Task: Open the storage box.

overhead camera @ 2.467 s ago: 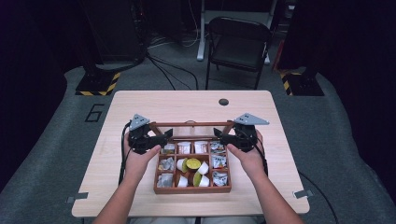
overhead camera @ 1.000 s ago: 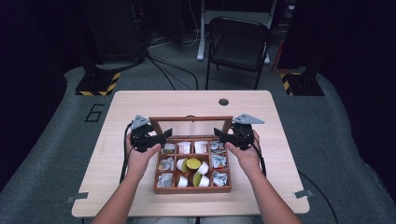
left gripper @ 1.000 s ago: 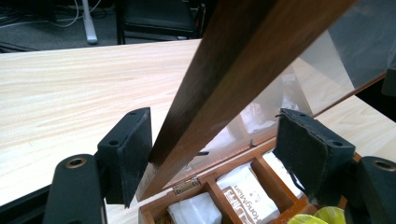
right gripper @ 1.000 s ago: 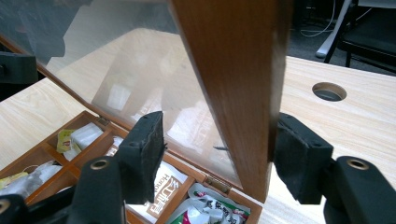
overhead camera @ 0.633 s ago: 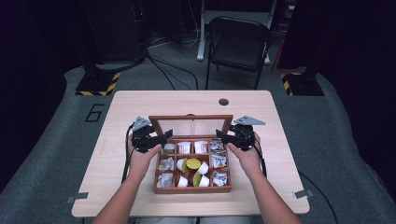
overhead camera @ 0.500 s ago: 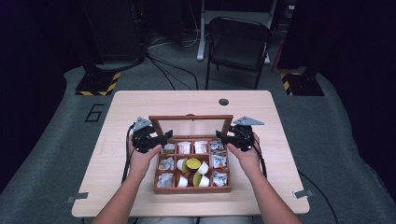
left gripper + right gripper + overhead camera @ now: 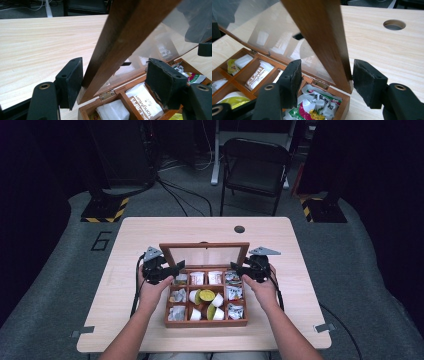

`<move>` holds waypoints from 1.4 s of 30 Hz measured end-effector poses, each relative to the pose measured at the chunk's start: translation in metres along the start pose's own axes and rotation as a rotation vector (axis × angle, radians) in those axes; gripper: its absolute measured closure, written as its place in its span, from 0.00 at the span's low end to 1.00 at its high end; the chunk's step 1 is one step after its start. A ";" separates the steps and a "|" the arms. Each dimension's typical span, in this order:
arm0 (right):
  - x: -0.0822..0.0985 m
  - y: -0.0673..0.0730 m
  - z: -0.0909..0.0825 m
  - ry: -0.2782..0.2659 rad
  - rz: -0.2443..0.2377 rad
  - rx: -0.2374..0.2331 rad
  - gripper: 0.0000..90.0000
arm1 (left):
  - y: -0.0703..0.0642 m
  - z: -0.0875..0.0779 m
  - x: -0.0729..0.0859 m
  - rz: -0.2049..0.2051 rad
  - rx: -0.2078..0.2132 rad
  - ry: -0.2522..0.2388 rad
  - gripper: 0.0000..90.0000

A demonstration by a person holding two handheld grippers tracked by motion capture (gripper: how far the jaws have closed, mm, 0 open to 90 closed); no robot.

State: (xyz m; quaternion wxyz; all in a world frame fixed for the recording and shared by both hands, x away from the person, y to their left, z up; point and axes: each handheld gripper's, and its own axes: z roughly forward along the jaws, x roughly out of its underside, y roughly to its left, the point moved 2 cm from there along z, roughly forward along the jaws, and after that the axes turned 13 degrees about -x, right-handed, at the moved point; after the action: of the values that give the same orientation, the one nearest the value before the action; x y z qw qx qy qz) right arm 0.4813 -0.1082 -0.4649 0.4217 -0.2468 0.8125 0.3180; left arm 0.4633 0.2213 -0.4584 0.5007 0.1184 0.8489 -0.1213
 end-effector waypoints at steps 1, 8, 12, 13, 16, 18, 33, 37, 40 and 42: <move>0.000 -0.001 0.000 0.003 0.000 -0.001 0.45 | 0.000 0.001 0.000 0.002 -0.001 0.002 0.34; 0.002 -0.004 0.006 0.000 0.009 -0.017 0.43 | 0.004 0.008 0.006 -0.015 0.014 0.021 0.34; 0.003 -0.005 0.007 0.011 -0.002 -0.014 0.43 | 0.006 0.013 0.011 -0.023 0.020 0.031 0.34; 0.003 -0.004 0.008 0.015 -0.003 -0.019 0.43 | 0.006 0.013 0.011 -0.022 0.020 0.035 0.34; 0.004 -0.005 0.009 0.020 -0.010 -0.008 0.44 | 0.006 0.015 0.014 -0.019 0.016 0.029 0.33; 0.005 -0.004 0.009 0.027 -0.017 0.003 0.44 | 0.006 0.016 0.015 -0.024 0.014 0.026 0.33; 0.011 -0.004 0.011 0.020 -0.019 0.024 0.47 | 0.005 0.017 0.019 -0.017 0.004 0.009 0.34; 0.011 -0.005 0.012 0.016 -0.022 0.033 0.49 | 0.005 0.019 0.017 -0.031 0.003 0.008 0.35; 0.011 -0.005 0.012 0.015 -0.021 0.040 0.52 | 0.008 0.020 0.016 -0.036 0.006 0.019 0.37; 0.010 -0.006 0.012 0.017 -0.028 0.051 0.54 | 0.010 0.022 0.015 -0.034 0.005 0.025 0.38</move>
State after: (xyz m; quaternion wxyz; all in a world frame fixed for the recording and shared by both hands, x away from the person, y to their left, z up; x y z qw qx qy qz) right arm 0.4863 -0.1048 -0.4807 0.4251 -0.2501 0.8204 0.2893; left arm 0.4773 0.2243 -0.4822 0.4874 0.1069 0.8568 -0.1301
